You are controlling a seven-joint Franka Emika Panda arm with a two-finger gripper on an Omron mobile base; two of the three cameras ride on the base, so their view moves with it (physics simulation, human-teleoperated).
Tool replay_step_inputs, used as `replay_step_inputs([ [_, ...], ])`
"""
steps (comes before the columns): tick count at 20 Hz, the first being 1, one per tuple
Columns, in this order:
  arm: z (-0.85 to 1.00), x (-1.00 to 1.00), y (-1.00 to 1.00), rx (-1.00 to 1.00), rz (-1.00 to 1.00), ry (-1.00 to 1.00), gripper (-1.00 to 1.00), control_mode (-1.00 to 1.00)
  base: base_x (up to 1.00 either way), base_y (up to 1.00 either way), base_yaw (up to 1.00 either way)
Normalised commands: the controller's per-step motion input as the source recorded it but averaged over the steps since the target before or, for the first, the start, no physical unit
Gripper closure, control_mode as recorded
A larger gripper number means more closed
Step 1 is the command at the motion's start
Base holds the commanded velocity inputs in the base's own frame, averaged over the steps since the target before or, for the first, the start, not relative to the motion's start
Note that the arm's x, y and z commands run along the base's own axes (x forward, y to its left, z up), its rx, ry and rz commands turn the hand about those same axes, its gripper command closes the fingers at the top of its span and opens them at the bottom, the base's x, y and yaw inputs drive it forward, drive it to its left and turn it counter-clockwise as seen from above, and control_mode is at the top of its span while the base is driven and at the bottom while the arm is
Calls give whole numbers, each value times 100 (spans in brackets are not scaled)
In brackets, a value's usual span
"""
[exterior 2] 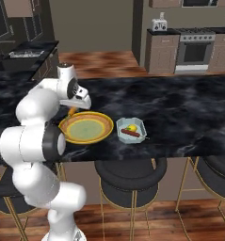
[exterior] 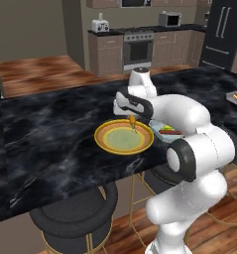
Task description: Place one cooked food and one vegetable from the large plate to each tupperware container.
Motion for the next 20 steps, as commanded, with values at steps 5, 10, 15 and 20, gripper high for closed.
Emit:
replay_step_inputs([
  [5,9,-100,-50,7,0,-3,100,-100,0,0,0],
  [10,3,-100,-14,0,6,-7,100,-100,0,0,0],
  [15,-3,-83,7,-4,0,3,100,-100,0,0,0],
  [20,-3,-8,13,-3,0,1,100,-100,0,0,0],
])
